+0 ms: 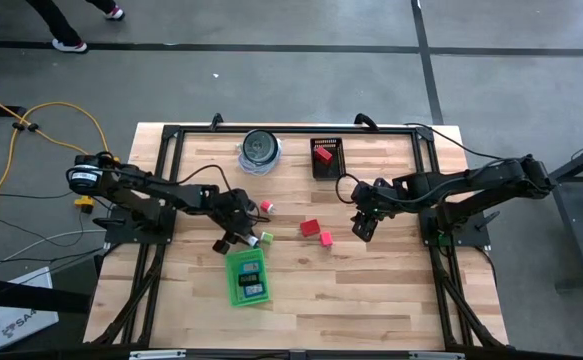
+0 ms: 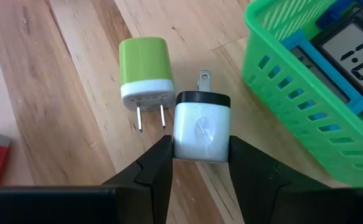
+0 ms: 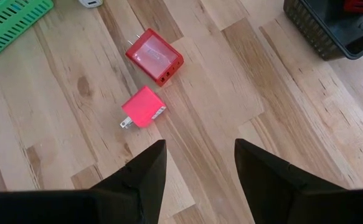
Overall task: Pick & Place Office items
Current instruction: Put the white charger adapter into the black bin
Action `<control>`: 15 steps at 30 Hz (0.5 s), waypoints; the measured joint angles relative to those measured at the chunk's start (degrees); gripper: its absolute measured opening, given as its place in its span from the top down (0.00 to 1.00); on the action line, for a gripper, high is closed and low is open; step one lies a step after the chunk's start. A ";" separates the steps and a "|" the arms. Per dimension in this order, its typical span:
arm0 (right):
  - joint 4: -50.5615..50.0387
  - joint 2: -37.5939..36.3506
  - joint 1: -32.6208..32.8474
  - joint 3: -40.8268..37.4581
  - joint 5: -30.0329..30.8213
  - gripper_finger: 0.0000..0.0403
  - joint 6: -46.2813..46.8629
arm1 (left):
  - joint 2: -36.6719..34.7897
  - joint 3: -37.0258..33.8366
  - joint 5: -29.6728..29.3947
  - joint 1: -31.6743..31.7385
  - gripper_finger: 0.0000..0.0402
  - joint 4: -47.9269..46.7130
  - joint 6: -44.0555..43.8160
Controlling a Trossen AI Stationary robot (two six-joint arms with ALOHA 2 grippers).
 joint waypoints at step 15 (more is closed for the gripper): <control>0.02 0.00 0.00 0.00 -0.02 0.56 0.00 | -6.53 -0.05 -2.53 -0.02 0.68 -5.35 0.01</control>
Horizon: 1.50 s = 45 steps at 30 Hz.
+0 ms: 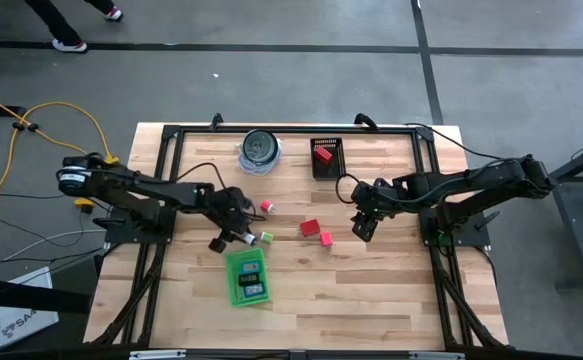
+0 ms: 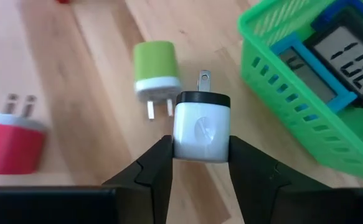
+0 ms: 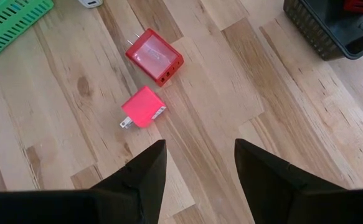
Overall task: Pick & Place Office items
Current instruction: Put the white charger adapter into the black bin
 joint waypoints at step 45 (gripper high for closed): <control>25.08 0.02 0.00 0.00 6.40 0.56 -23.49 | -14.02 0.07 -5.89 0.00 0.68 33.15 1.52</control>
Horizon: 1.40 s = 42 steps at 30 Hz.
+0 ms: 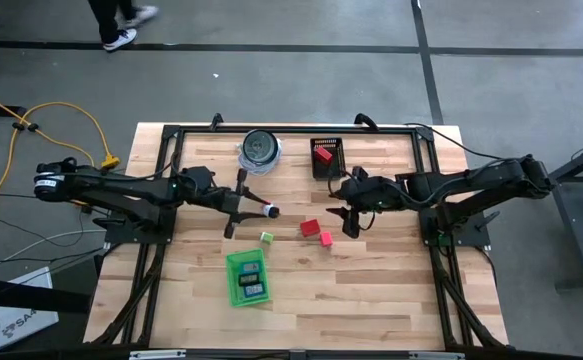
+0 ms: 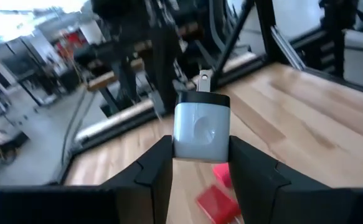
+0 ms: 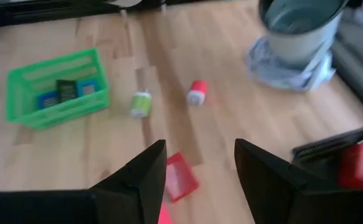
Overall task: Pick & Place Office items
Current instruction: Put the white charger adapter into the black bin
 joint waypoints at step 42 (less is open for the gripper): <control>17.56 1.04 -0.02 0.00 2.73 0.56 -17.38 | 24.18 8.09 -2.91 2.45 0.68 33.63 -8.41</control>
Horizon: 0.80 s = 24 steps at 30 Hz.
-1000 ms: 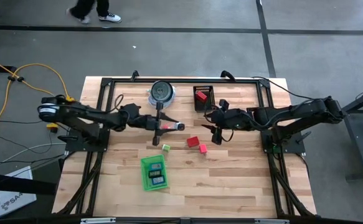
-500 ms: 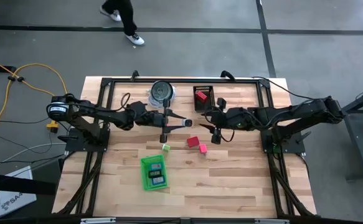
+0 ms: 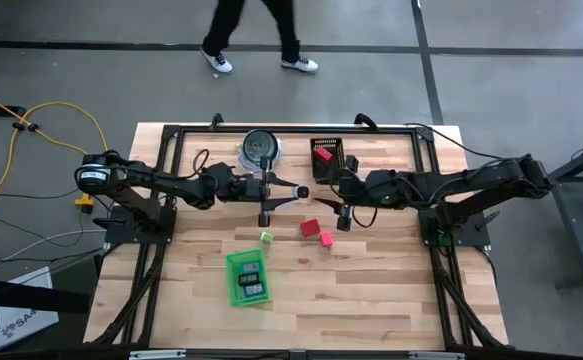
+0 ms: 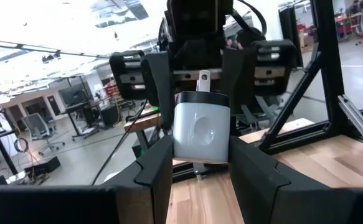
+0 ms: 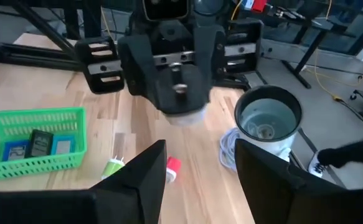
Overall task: Pick & Place Office items
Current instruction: Put the white charger adapter into the black bin
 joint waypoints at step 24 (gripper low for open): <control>5.46 4.31 -1.25 0.00 0.42 0.56 -1.88 | 0.00 -0.07 0.04 0.00 0.68 1.36 -1.29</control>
